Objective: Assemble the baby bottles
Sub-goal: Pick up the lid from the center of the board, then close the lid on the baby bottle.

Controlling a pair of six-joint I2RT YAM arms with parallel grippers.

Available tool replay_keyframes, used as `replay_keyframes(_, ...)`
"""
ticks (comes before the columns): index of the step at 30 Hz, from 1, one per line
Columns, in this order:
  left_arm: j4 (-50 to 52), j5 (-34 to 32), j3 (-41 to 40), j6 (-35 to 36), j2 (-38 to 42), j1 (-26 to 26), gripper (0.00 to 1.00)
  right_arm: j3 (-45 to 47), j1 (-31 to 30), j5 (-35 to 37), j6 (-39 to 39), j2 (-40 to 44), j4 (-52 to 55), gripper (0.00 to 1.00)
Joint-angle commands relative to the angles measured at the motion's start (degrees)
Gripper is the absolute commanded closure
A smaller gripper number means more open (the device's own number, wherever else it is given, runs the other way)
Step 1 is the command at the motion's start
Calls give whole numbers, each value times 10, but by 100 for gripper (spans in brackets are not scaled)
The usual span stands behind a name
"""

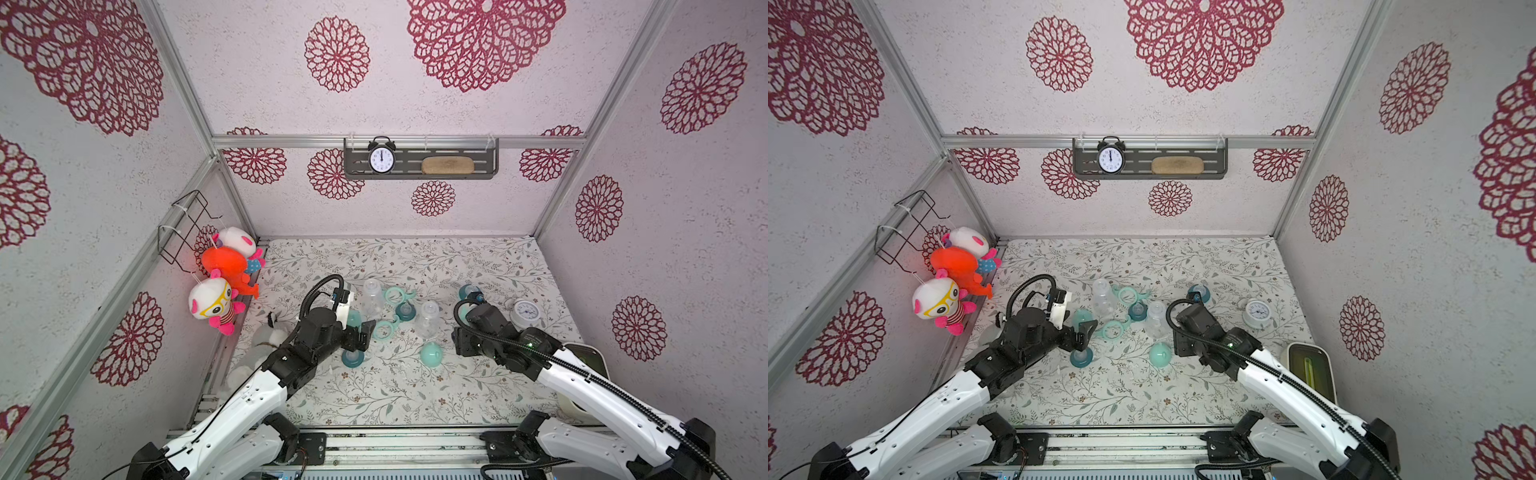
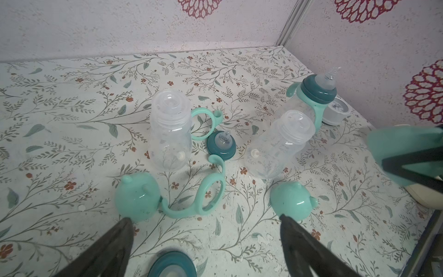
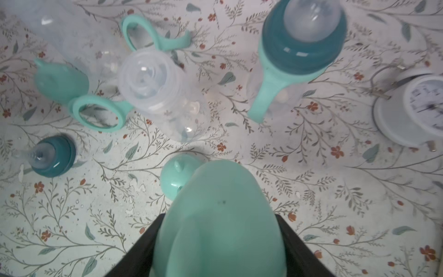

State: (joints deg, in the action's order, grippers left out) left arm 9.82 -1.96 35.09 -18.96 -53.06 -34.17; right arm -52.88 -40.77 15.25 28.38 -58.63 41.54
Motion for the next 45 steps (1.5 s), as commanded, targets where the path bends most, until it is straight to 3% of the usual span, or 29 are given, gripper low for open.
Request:
replay_keyframes(1, 0, 3, 11, -3, 11, 7, 2, -55, 40, 6, -64, -15, 48, 35)
replay_keyframes(8, 0, 3, 12, -1, 11, 6, 2, -158, 119, -21, -131, -79, 46, 35)
replay_keyframes(20, -1, 4, 15, 2, 8, 8, 2, -262, 197, -74, -180, -201, 41, 35)
replay_keyframes(35, 0, 6, 16, 3, 8, 8, 2, -336, 232, -103, -204, -312, 56, 35)
replay_keyframes(45, 0, 4, 13, 5, 10, 7, 2, -343, 232, -108, -204, -339, 67, 35)
